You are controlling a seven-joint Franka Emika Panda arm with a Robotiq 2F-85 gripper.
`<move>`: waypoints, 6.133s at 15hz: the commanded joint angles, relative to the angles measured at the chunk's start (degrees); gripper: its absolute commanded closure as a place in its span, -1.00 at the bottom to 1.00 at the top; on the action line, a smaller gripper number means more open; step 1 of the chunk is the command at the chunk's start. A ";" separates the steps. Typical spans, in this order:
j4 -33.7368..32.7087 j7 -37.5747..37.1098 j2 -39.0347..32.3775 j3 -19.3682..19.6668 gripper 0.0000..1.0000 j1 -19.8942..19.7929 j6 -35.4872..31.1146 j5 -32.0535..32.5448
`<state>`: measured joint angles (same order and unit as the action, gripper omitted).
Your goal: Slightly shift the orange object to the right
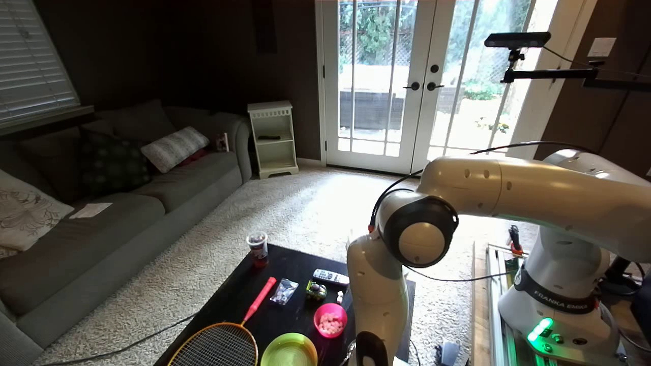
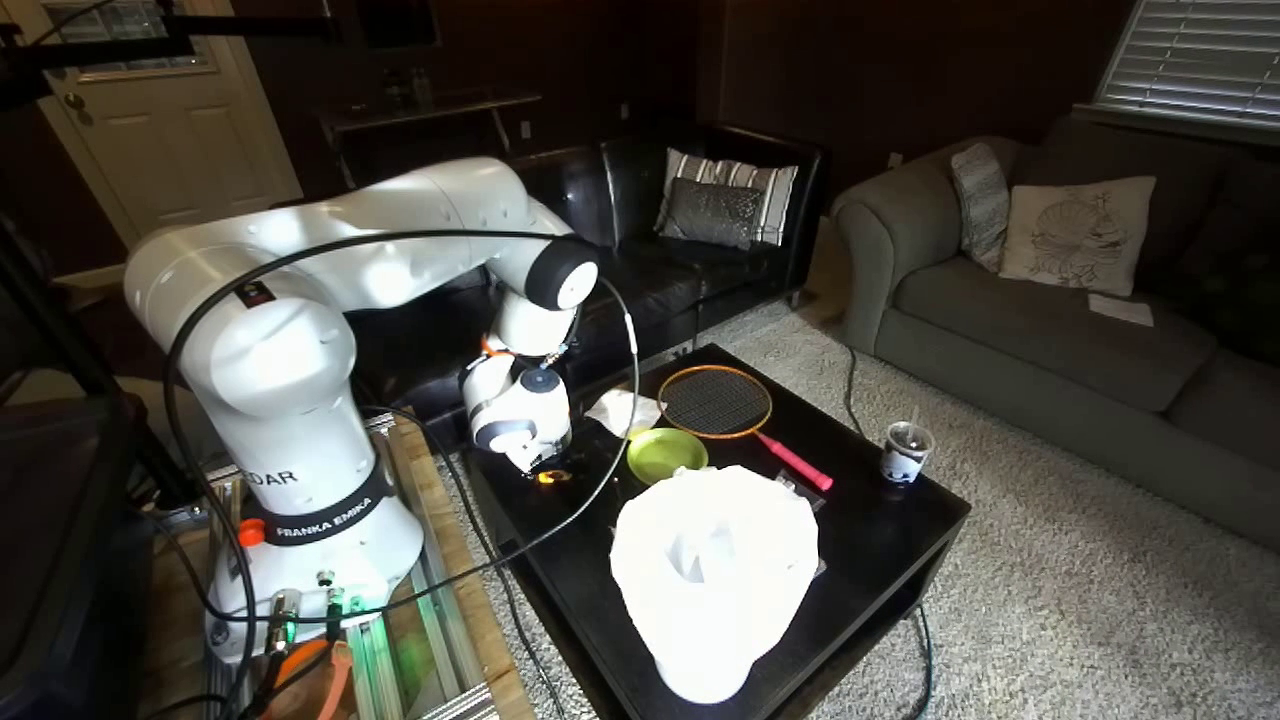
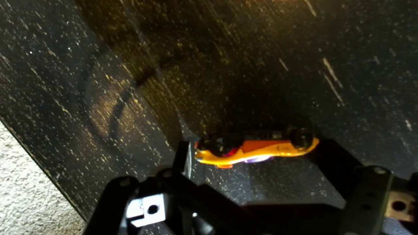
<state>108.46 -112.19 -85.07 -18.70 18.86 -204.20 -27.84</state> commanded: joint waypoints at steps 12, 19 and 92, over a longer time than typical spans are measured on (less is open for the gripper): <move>-1.37 -1.18 -0.51 1.82 -1.00 3.03 -0.55 0.92; -1.20 -1.06 -0.48 1.69 -1.00 3.01 -1.81 0.86; -12.32 22.54 2.87 24.70 -0.95 28.71 21.01 -7.02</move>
<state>97.13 -89.01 -81.98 4.90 46.53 -185.12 -35.65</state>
